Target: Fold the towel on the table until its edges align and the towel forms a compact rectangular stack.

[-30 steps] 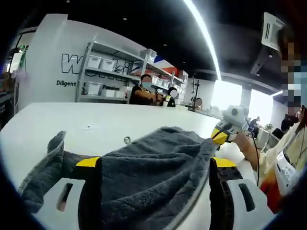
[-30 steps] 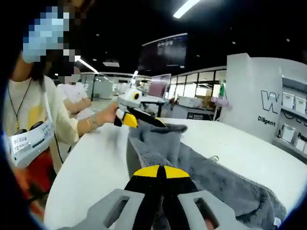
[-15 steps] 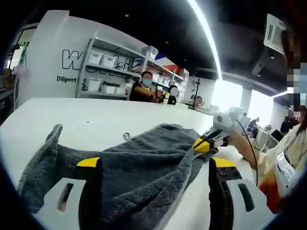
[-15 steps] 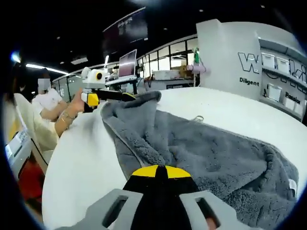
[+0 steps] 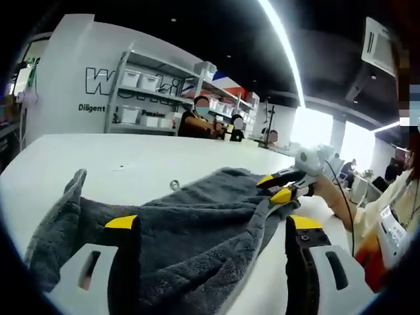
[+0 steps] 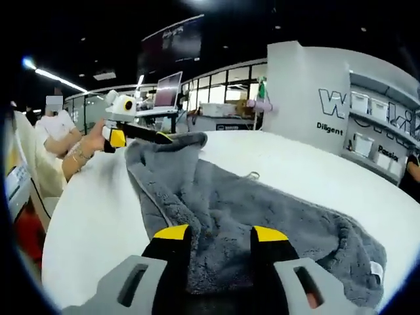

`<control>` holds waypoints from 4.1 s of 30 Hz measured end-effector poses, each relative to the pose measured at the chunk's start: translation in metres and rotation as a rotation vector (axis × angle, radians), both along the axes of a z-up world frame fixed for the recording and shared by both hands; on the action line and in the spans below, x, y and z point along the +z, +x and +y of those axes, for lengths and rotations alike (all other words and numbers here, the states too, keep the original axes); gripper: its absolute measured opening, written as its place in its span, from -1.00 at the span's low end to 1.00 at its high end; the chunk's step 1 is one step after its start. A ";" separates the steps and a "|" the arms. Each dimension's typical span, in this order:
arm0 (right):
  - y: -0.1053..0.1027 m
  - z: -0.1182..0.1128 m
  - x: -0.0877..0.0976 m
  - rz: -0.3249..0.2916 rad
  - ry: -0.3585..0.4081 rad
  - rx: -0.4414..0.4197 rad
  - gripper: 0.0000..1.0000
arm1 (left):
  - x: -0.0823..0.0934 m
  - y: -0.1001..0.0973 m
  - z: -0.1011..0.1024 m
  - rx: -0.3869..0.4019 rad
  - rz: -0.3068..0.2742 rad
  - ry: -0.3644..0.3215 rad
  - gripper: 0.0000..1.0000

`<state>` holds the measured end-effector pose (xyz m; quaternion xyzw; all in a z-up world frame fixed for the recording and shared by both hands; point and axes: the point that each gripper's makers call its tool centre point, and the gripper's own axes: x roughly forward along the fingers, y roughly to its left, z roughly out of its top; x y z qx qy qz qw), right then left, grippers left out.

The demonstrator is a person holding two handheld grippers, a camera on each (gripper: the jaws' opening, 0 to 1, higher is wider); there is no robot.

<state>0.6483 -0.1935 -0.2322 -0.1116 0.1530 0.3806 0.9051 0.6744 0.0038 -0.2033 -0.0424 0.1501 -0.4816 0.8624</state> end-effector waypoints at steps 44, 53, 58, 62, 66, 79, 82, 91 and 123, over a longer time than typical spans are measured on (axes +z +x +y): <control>0.031 -0.073 0.017 -0.002 0.049 -0.308 0.98 | -0.007 -0.059 0.013 0.019 -0.048 0.148 0.78; 0.026 -0.063 0.019 -0.002 0.056 -0.272 0.98 | -0.038 -0.052 0.032 0.144 -0.015 0.223 0.05; 0.025 -0.061 0.018 0.003 0.051 -0.264 0.97 | -0.043 -0.049 0.035 0.177 -0.041 0.250 -0.48; 0.025 -0.061 0.017 0.005 0.048 -0.264 0.97 | -0.050 -0.058 0.028 0.133 -0.038 0.277 -0.48; 0.024 -0.061 0.016 0.008 0.046 -0.263 0.96 | -0.061 -0.053 0.038 0.175 -0.091 0.407 -0.42; 0.022 -0.059 0.014 0.017 0.040 -0.256 0.95 | -0.060 -0.042 0.034 0.190 -0.180 0.488 -0.76; 0.021 -0.059 0.014 0.018 0.040 -0.254 0.95 | -0.057 -0.044 0.036 0.193 -0.180 0.489 -0.83; 0.021 -0.058 0.013 0.023 0.031 -0.248 0.95 | -0.048 -0.071 0.042 0.097 -0.110 0.485 -0.89; 0.022 -0.057 0.010 0.036 0.012 -0.238 0.96 | -0.063 -0.145 0.082 0.002 0.095 0.448 -0.86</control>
